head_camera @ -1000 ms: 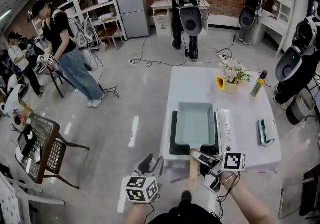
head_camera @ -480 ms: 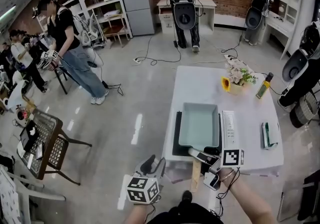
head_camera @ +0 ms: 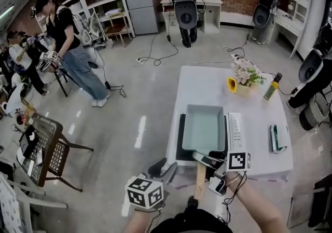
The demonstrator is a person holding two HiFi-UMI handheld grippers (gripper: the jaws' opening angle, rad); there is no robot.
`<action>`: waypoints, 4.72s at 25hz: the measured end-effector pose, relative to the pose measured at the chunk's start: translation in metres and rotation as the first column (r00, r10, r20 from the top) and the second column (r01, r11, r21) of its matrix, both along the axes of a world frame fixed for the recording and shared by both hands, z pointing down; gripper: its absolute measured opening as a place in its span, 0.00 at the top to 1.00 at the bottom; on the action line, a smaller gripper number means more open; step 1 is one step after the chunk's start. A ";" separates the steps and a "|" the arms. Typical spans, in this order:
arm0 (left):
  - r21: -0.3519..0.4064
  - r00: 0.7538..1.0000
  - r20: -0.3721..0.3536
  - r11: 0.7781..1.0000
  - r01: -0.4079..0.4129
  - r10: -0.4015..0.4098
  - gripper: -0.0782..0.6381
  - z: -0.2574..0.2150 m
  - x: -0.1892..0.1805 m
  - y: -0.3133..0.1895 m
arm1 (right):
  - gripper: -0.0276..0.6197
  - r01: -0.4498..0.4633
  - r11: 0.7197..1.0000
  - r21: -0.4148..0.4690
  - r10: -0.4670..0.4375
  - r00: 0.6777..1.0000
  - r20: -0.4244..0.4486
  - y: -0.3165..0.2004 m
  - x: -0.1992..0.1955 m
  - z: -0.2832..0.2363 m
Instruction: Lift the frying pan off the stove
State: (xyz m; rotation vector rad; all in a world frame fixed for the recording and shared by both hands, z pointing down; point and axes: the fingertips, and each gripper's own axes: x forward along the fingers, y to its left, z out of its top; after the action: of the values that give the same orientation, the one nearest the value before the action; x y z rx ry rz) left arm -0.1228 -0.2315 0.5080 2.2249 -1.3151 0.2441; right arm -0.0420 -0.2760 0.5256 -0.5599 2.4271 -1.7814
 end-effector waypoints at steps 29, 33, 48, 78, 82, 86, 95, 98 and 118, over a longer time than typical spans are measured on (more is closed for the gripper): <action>-0.251 0.772 -0.608 0.878 -0.408 0.185 0.58 -0.006 0.119 0.016 | 0.61 0.015 1.000 -0.007 -0.015 1.000 -0.019 0.002 0.002 0.001; -0.259 0.745 -0.639 0.858 -0.443 0.191 0.58 -0.004 0.126 0.017 | 0.61 0.013 1.000 -0.008 -0.013 1.000 -0.017 0.002 0.002 0.001; -0.268 0.631 -0.739 0.756 -0.597 0.236 0.61 -0.003 0.145 0.021 | 0.61 0.027 0.999 -0.021 -0.028 0.999 -0.019 0.003 0.002 0.003; -0.250 0.670 -0.652 0.734 -0.631 0.354 0.68 -0.006 0.155 0.029 | 0.63 0.033 0.997 0.076 -0.035 0.999 0.033 0.006 0.003 -0.011; -0.224 0.673 -0.625 0.735 -0.640 0.396 0.68 -0.012 0.157 0.029 | 0.63 0.021 0.993 0.117 -0.025 0.999 0.036 0.004 0.006 -0.021; -0.210 0.671 -0.606 0.728 -0.653 0.428 0.68 -0.016 0.160 0.032 | 0.63 0.012 0.987 0.159 -0.017 0.999 0.034 0.004 0.010 -0.032; -0.142 0.660 -0.557 0.725 -0.674 0.504 0.68 -0.036 0.165 0.030 | 0.63 -0.020 0.971 0.239 0.007 0.999 0.053 0.001 0.015 -0.058; -0.119 0.661 -0.539 0.729 -0.674 0.523 0.67 -0.042 0.167 0.029 | 0.63 -0.025 0.966 0.258 0.013 0.999 0.047 0.001 0.018 -0.064; 0.061 0.608 -0.395 0.680 -0.731 0.689 0.67 -0.096 0.192 0.025 | 0.63 -0.099 0.869 0.484 0.095 0.995 0.032 -0.005 0.050 -0.135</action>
State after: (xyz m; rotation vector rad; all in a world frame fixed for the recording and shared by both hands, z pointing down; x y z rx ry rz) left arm 0.0694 -0.2064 0.4118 2.4289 -0.1332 0.1327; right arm 0.0076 -0.2806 0.3908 -0.5979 2.6417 -1.0606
